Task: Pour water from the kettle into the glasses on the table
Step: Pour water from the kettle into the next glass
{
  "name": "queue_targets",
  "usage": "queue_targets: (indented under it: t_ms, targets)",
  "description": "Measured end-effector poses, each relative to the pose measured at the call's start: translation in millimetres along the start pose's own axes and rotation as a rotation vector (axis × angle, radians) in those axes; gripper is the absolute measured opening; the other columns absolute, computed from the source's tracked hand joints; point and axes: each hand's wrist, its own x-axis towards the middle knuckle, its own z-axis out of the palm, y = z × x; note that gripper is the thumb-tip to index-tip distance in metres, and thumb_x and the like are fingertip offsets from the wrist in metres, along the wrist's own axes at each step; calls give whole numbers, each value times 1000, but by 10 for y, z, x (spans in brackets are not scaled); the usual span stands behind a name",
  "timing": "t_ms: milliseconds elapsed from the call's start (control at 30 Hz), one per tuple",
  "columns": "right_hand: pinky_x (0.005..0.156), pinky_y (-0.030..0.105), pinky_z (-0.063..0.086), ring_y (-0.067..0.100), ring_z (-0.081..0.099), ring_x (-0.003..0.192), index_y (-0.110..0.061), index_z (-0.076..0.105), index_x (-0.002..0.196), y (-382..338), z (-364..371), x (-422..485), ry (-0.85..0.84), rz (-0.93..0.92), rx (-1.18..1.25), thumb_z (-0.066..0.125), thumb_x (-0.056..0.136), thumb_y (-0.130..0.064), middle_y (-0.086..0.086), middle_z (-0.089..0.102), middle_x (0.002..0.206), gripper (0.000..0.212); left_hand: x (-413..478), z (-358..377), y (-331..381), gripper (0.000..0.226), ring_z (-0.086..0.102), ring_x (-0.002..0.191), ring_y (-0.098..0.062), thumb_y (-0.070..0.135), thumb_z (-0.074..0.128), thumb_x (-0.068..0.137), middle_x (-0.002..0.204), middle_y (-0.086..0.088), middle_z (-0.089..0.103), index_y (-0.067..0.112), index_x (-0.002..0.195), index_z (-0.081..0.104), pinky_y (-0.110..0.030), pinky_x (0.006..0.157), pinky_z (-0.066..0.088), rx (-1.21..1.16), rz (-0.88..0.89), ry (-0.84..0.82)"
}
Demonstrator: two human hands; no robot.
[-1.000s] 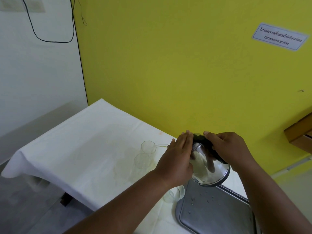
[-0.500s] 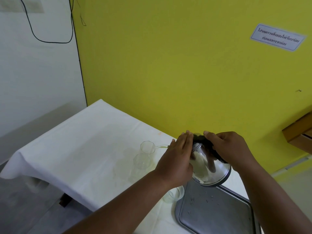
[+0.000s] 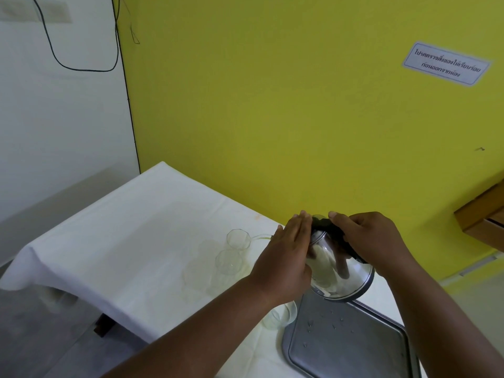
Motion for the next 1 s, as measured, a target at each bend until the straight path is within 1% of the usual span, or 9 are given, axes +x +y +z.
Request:
queue_targets:
  t_ms: [133, 200, 267, 333, 433, 633, 800, 933, 1000]
  targets:
    - [51, 29, 35, 21, 47, 43, 8, 60, 60, 7, 4, -1, -1, -1, 7, 61, 90, -49, 2, 52, 39, 64, 2, -4, -4, 83, 14, 145, -28, -1, 53, 76, 157, -16, 17, 0, 149, 12, -45, 116, 19, 3, 1, 3]
    - [53, 30, 36, 22, 47, 45, 10, 61, 64, 7, 6, -6, 0, -7, 14, 61, 90, -49, 7, 54, 44, 64, 1, -3, -3, 83, 14, 145, -27, -1, 53, 76, 157, -16, 17, 0, 149, 12, -45, 116, 19, 0, 1, 3]
    - [53, 30, 36, 22, 47, 44, 11, 62, 65, 7, 7, -11, 4, -5, 25, 61, 89, -49, 7, 54, 45, 64, 1, -3, -3, 83, 13, 145, -27, -1, 53, 76, 157, -15, 17, 0, 149, 13, -45, 116, 19, -4, 2, 3]
    - [52, 29, 34, 21, 46, 44, 9, 61, 62, 9, 12, -11, 7, 4, 22, 61, 90, -49, 4, 52, 41, 64, -2, -3, -3, 83, 13, 145, -27, -2, 53, 76, 157, -15, 17, 0, 149, 13, -45, 116, 19, -4, 0, 3]
    - [51, 28, 32, 19, 44, 42, -2, 55, 52, 12, 17, -9, 8, 10, 9, 61, 89, -49, -3, 44, 31, 60, -7, -7, -4, 83, 14, 144, -27, -2, 53, 76, 157, -16, 17, 0, 149, 13, -45, 116, 19, 1, 3, 4]
    - [54, 30, 35, 21, 46, 44, 3, 59, 56, 25, 37, -14, -4, 14, 37, 62, 89, -49, 1, 48, 38, 61, -8, -6, -14, 82, 14, 144, -27, -2, 54, 77, 157, -16, 18, 0, 149, 14, -45, 116, 20, 0, 4, 4]
    - [51, 29, 33, 19, 44, 42, -10, 51, 47, 27, 45, -2, 1, 13, 23, 62, 90, -48, -3, 43, 30, 58, -10, 5, -21, 82, 14, 145, -27, -2, 53, 77, 157, -15, 17, 0, 149, 13, -44, 116, 18, 9, 2, 2]
    - [52, 29, 33, 20, 44, 43, -10, 53, 49, 41, 57, 20, -2, 7, 26, 61, 90, -49, -2, 45, 34, 57, -8, 10, -32, 82, 12, 145, -26, -1, 53, 78, 158, -14, 15, 1, 149, 11, -42, 116, 15, 10, -2, 1]
    - [52, 29, 33, 20, 45, 43, -10, 54, 49, 53, 63, 28, -3, 4, 42, 61, 90, -49, -2, 45, 33, 57, -6, 16, -39, 82, 12, 145, -26, -1, 53, 78, 158, -14, 15, 1, 149, 11, -42, 116, 16, 11, -3, 0]
